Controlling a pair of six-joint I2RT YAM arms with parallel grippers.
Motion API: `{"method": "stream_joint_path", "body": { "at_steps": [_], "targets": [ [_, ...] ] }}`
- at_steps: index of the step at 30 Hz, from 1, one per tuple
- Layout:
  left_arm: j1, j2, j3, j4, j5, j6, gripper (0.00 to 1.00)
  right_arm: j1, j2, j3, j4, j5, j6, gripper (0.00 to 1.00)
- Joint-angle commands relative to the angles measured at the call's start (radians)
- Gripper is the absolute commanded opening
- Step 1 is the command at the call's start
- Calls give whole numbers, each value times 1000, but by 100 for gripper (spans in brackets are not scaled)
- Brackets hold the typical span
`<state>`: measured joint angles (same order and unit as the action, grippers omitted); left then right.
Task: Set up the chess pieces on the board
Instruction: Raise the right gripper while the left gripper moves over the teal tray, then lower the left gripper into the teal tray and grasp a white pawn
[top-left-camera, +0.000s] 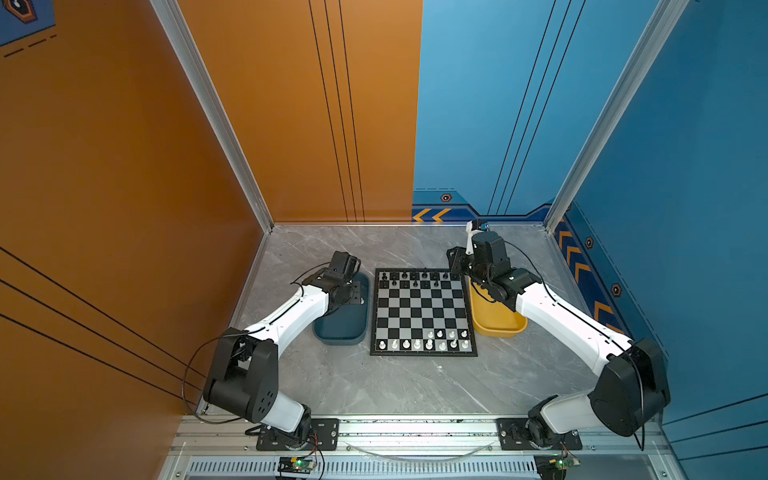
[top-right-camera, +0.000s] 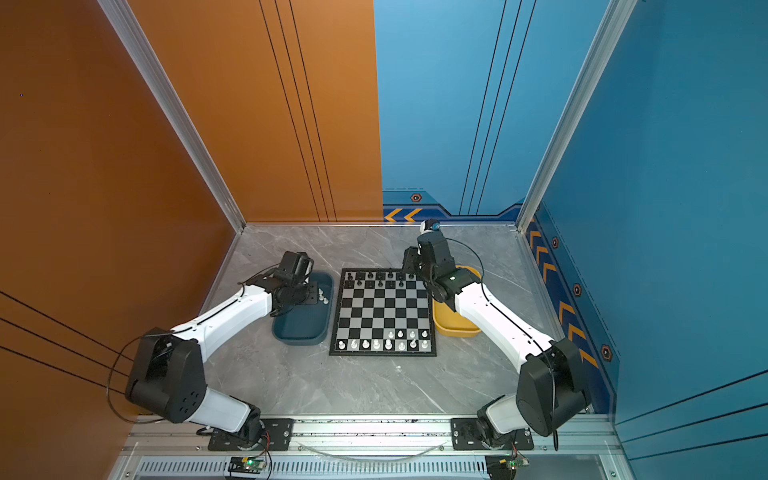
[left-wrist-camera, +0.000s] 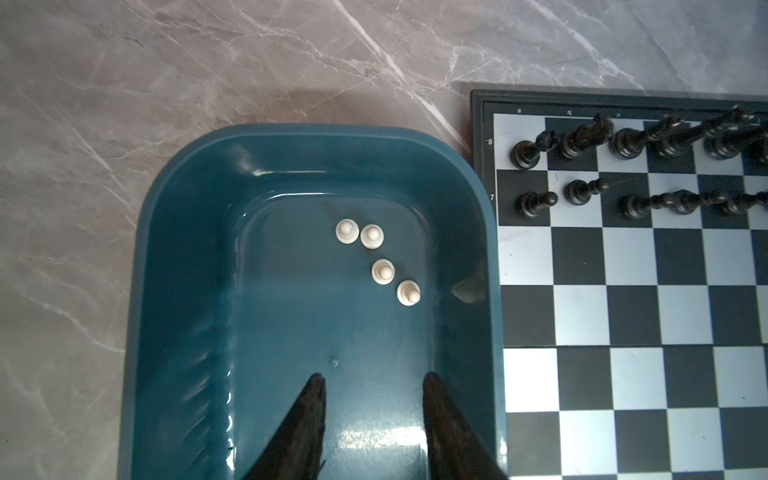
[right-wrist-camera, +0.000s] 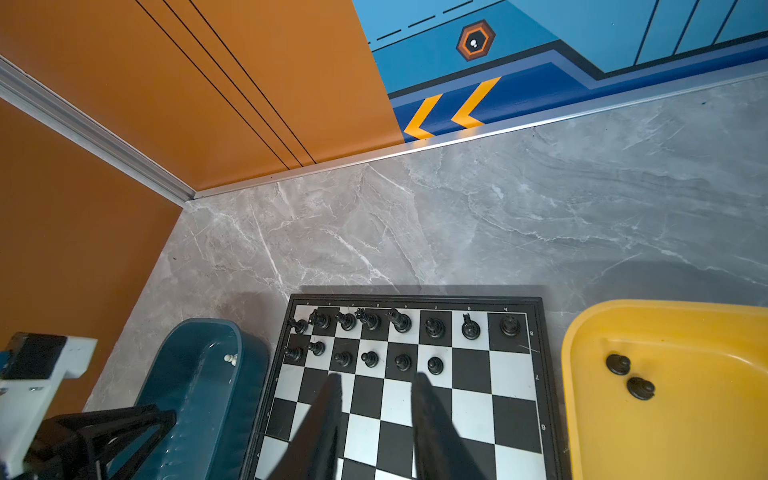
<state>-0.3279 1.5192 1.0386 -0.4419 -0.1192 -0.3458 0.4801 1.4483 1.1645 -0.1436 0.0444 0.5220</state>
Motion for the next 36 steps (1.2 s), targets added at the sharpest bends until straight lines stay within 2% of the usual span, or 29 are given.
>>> {"method": "stream_joint_path", "body": {
  "at_steps": [1, 16, 36],
  "targets": [
    [18, 26, 28, 31, 39, -29, 40, -6, 9, 0, 20, -24, 12, 31],
    [73, 161, 50, 106, 82, -45, 38, -5, 50, 29, 17, -63, 15, 31],
    [95, 235, 76, 147, 61, -68, 31, -2, 93, 62, 3, -74, 13, 31]
  ]
}}
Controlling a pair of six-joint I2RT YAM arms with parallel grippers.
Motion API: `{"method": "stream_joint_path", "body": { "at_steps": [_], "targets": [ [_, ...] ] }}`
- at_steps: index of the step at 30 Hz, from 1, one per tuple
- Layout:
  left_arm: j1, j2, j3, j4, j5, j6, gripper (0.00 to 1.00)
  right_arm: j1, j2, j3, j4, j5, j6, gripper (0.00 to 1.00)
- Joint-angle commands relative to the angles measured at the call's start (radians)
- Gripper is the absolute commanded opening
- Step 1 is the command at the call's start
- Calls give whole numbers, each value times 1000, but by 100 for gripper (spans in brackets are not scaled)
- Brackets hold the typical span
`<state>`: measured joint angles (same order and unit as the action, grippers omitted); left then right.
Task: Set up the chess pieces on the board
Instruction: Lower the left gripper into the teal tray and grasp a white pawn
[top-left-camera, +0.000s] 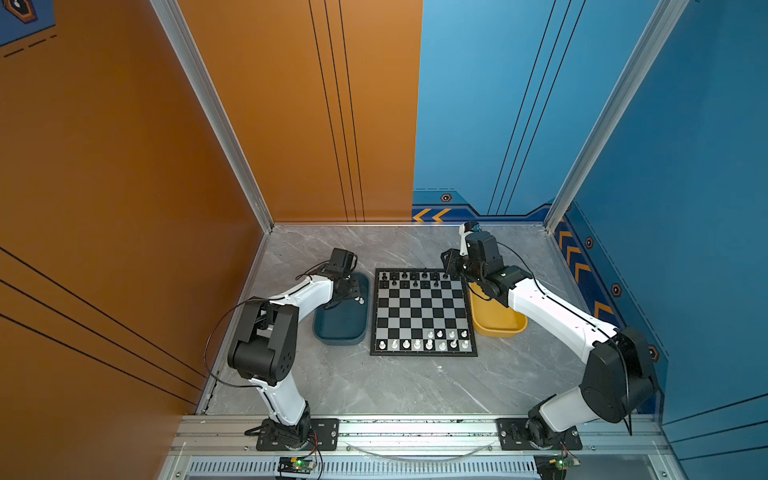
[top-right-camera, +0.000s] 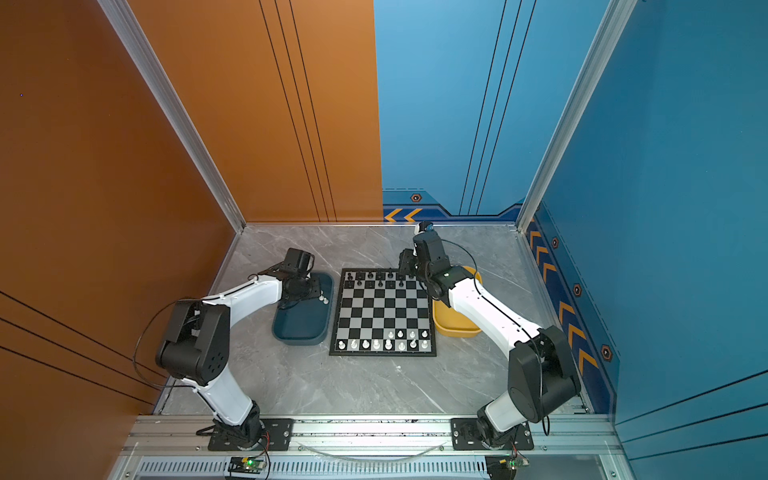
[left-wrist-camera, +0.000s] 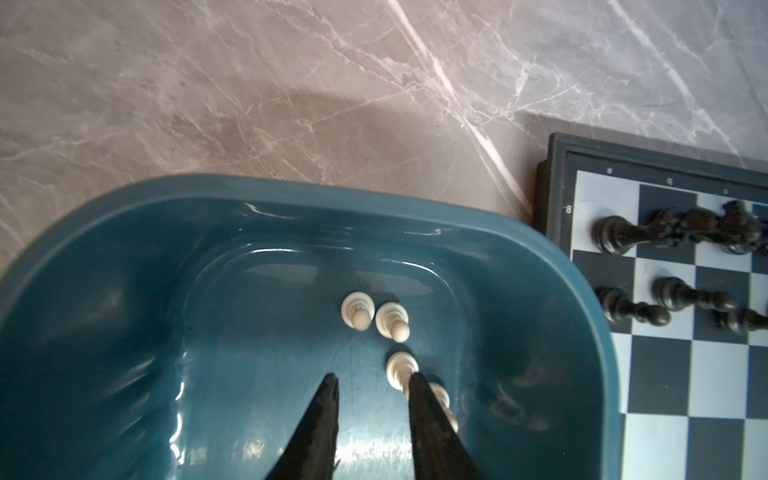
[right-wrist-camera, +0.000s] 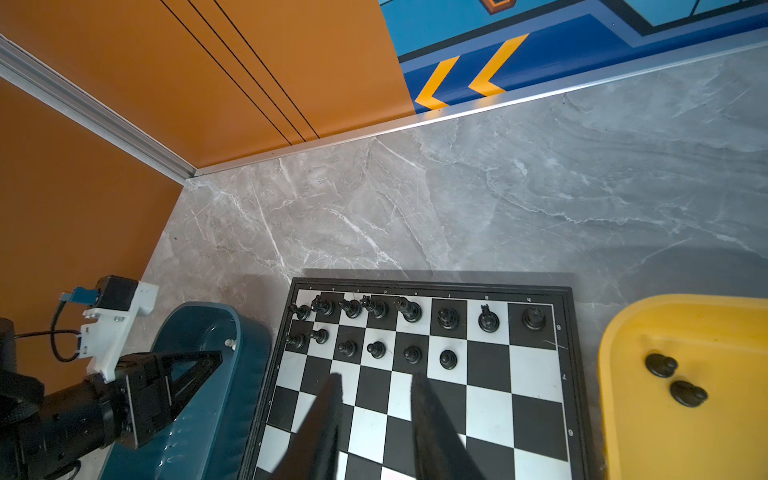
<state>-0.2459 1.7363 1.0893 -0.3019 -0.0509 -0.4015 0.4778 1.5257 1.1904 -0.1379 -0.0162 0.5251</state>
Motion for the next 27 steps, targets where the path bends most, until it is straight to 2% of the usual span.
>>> {"method": "stream_joint_path", "body": {
  "at_steps": [1, 27],
  "targets": [
    [13, 21, 27, 7, -6, -13, 31, 0, 18, 37, -3, -13, 9, 30],
    [25, 114, 77, 17, 3, -14, 18, 3, 57, 69, -14, -20, 6, 30]
  ]
}}
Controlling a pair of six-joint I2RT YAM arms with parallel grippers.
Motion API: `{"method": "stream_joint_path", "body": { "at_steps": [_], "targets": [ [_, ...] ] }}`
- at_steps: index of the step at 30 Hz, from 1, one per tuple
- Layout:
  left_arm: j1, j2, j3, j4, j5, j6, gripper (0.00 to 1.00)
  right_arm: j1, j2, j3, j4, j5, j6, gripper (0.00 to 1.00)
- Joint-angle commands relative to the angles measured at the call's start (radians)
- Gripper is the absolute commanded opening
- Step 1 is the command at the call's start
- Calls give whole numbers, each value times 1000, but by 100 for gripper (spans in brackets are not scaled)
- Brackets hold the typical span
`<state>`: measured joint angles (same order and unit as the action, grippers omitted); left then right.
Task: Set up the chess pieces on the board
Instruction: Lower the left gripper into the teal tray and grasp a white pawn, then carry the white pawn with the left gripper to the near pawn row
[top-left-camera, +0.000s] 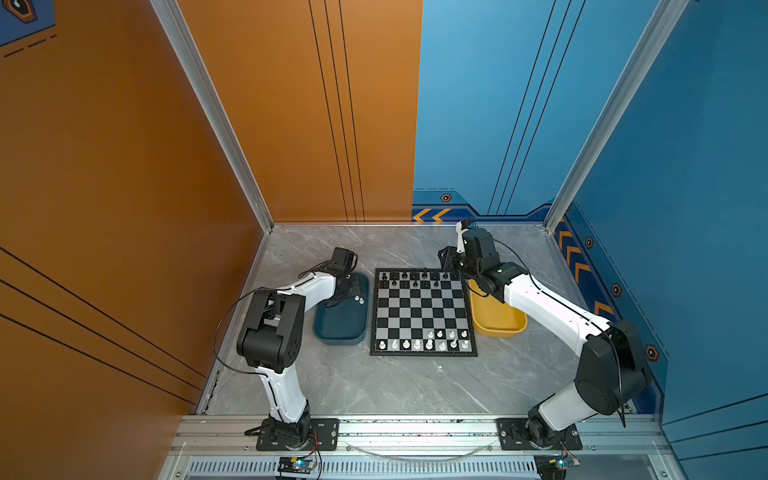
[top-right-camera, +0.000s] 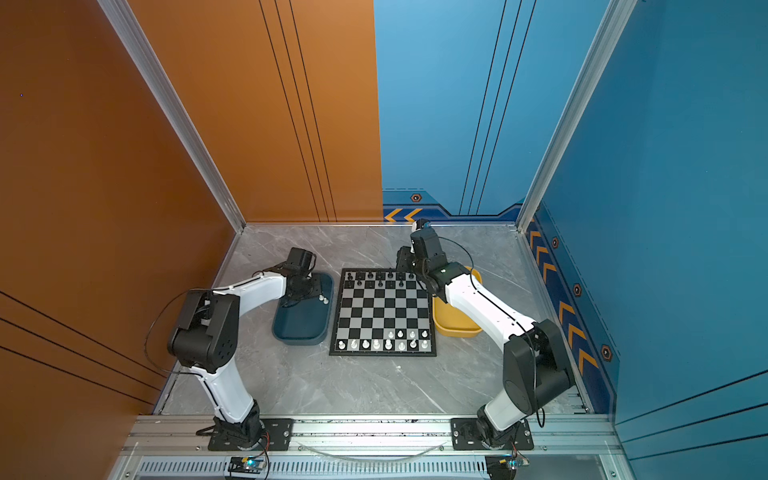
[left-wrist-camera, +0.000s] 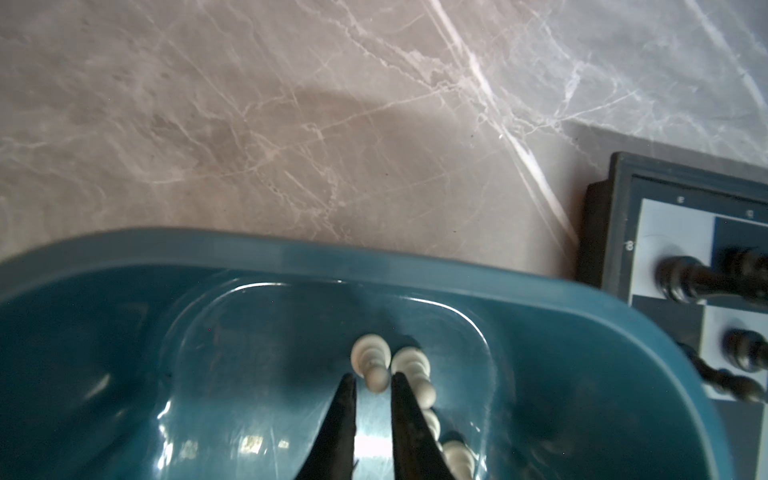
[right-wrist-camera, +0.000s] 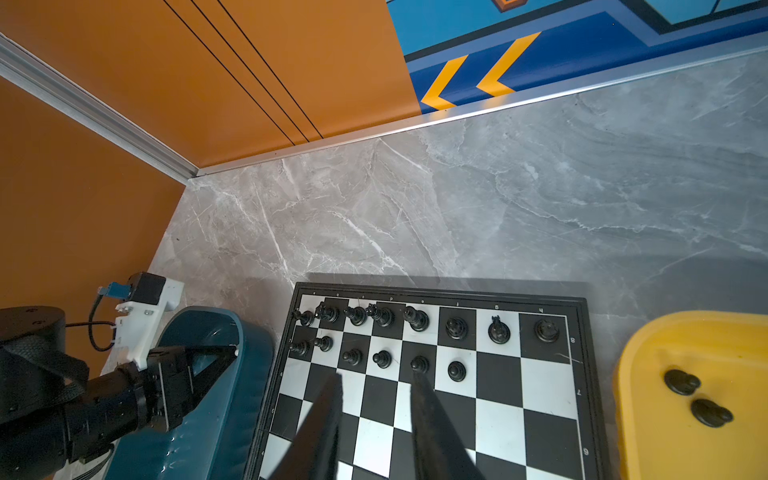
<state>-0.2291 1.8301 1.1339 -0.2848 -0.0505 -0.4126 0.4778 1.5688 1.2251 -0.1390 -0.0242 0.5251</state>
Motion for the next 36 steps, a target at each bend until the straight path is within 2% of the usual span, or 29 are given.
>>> {"method": "stream_joint_path", "body": {
  "at_steps": [1, 11, 19, 23, 36],
  "targets": [
    [8, 22, 35, -1, 3, -3, 18, 3, 14, 34, -12, -13, 6, 30],
    [8, 38, 51, -1, 6, 0, 17, 3, 25, 41, -14, -17, 7, 30],
    [7, 41, 55, -11, 7, 3, 3, 3, 35, 49, -15, -22, 7, 30],
    [7, 31, 55, -20, 6, 5, 0, 4, 38, 52, -16, -26, 7, 30],
    [-11, -151, -4, -60, -11, 29, 0, 6, 21, 43, -18, -30, 6, 30]
  ]
}}
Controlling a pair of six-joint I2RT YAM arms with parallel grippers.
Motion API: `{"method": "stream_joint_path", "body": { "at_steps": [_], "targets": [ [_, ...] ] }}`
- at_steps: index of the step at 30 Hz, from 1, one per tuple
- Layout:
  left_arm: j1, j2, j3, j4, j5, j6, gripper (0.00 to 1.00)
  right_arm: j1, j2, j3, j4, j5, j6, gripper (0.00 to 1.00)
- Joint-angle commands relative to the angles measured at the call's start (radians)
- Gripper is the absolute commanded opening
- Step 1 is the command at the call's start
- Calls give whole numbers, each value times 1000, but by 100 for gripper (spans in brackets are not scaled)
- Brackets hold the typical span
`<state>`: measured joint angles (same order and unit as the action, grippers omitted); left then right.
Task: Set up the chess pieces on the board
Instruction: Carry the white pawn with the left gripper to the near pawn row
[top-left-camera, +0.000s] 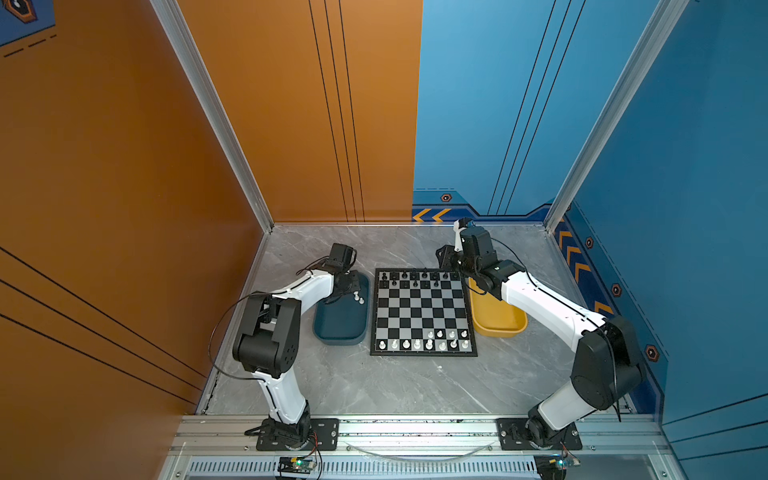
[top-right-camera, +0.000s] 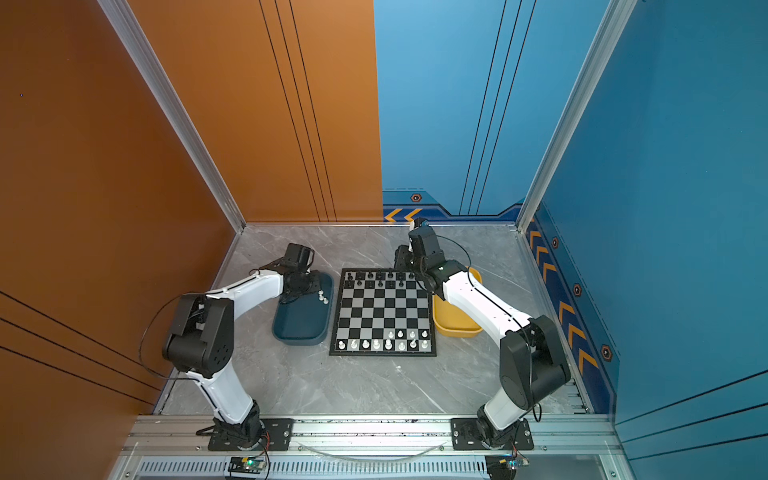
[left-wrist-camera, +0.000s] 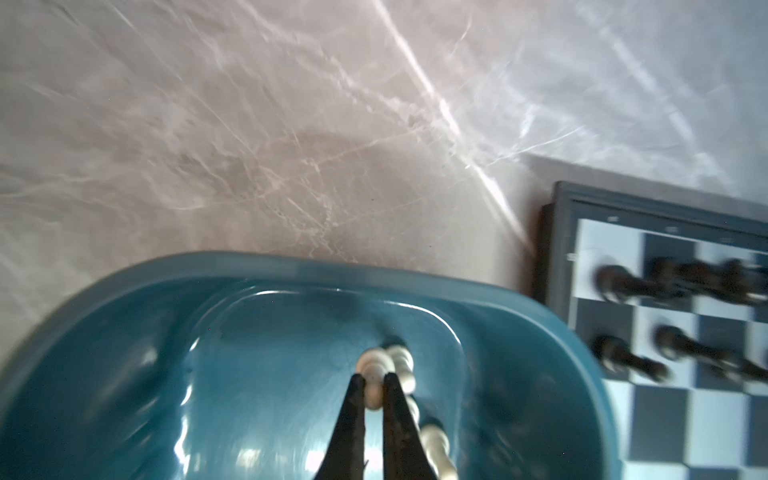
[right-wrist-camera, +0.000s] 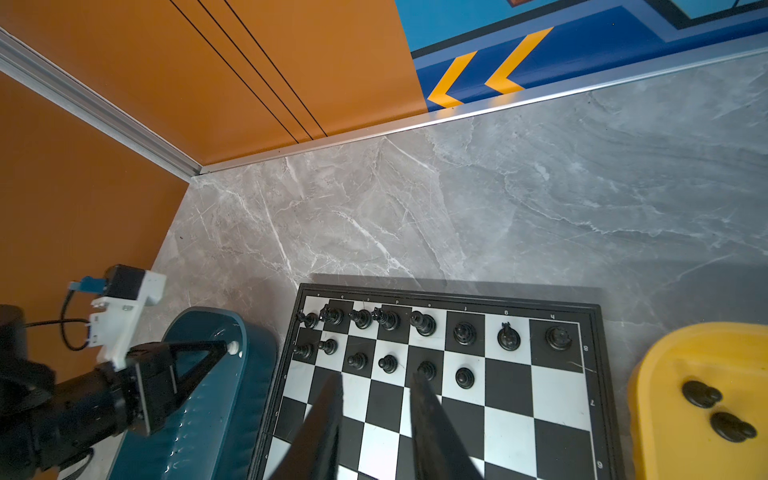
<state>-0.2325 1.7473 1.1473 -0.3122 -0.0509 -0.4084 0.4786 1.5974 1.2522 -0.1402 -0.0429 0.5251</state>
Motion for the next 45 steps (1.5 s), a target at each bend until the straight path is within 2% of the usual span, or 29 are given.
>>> {"method": "stream_joint_path", "body": {
  "at_steps": [1, 8, 18, 22, 31, 38, 45],
  "targets": [
    [-11, -91, -24, -35, -5, 26, 0, 6, -11, 14, -15, -11, 6, 30],
    [-84, -243, -65, -53, 30, 49, 0, 12, -34, -6, -9, -4, 7, 30],
    [-315, -353, -58, -139, 25, 134, 0, 22, -66, -24, -4, 5, 6, 30],
    [-406, -332, -30, -176, 28, 156, 0, 27, -75, -26, -4, 7, 3, 30],
    [-543, -215, 23, -211, 51, 172, 0, 28, -106, -48, -3, 26, -2, 30],
    [-615, -105, 74, -238, 46, 169, 0, 24, -119, -57, -3, 33, -5, 30],
    [-646, -27, 117, -241, 51, 168, 0, 21, -123, -62, -5, 35, -7, 30]
  ]
}}
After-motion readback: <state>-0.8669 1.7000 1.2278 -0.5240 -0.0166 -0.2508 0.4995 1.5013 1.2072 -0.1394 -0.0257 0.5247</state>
